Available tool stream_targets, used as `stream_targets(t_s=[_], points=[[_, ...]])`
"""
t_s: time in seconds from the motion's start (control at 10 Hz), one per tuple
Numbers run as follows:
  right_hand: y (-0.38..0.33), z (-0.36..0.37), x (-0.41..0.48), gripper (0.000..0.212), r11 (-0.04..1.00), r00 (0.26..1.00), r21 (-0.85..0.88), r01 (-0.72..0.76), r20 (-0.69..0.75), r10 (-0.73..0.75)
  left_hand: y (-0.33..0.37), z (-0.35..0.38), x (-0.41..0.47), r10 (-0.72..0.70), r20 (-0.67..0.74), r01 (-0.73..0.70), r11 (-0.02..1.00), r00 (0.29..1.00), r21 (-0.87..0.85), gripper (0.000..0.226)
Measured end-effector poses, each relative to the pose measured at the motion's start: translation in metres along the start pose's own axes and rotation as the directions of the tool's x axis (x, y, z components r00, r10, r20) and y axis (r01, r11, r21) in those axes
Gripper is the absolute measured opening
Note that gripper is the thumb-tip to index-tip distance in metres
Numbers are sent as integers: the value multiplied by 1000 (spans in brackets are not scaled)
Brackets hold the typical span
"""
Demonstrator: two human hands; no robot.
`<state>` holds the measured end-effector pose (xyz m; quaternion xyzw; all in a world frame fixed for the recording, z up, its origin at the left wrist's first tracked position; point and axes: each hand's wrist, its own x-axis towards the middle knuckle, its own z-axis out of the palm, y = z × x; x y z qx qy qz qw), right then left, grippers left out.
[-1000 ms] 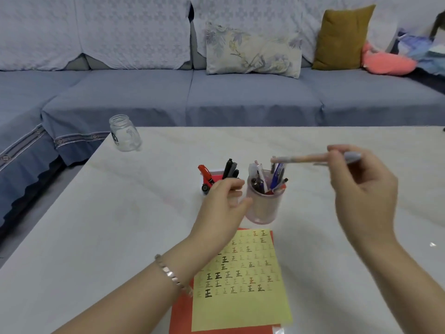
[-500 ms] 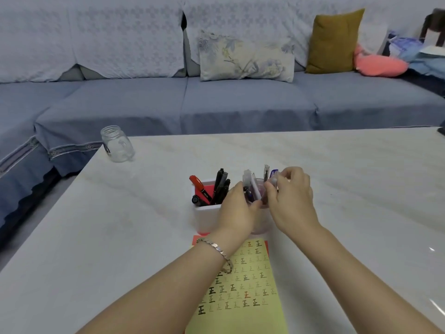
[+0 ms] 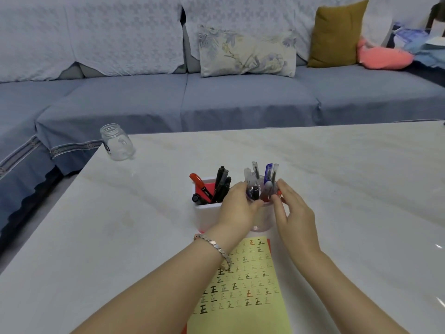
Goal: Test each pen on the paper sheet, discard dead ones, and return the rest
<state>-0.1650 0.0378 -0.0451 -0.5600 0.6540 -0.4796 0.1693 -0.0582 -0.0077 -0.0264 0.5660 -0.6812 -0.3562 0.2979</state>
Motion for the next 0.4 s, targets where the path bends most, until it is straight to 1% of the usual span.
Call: stream_targets(t_s=[0.1, 0.2, 0.3, 0.4], points=[[-1, 1, 12, 33, 998, 998, -44, -50, -32, 48, 0, 1, 0, 5, -21, -5, 1000, 1000, -3, 26], [-2, -2, 22, 29, 988, 997, -135, -73, 5, 74, 1, 2, 0, 7, -20, -7, 1000, 1000, 9, 25], [-5, -10, 20, 45, 990, 985, -126, -56, 157, 75, 6, -2, -3, -32, 50, 30, 998, 998, 56, 29], [-11, -28, 8, 63, 984, 954, -102, -145, 250, 167, 15, -18, -12, -81, 45, 76, 992, 996, 97, 35]])
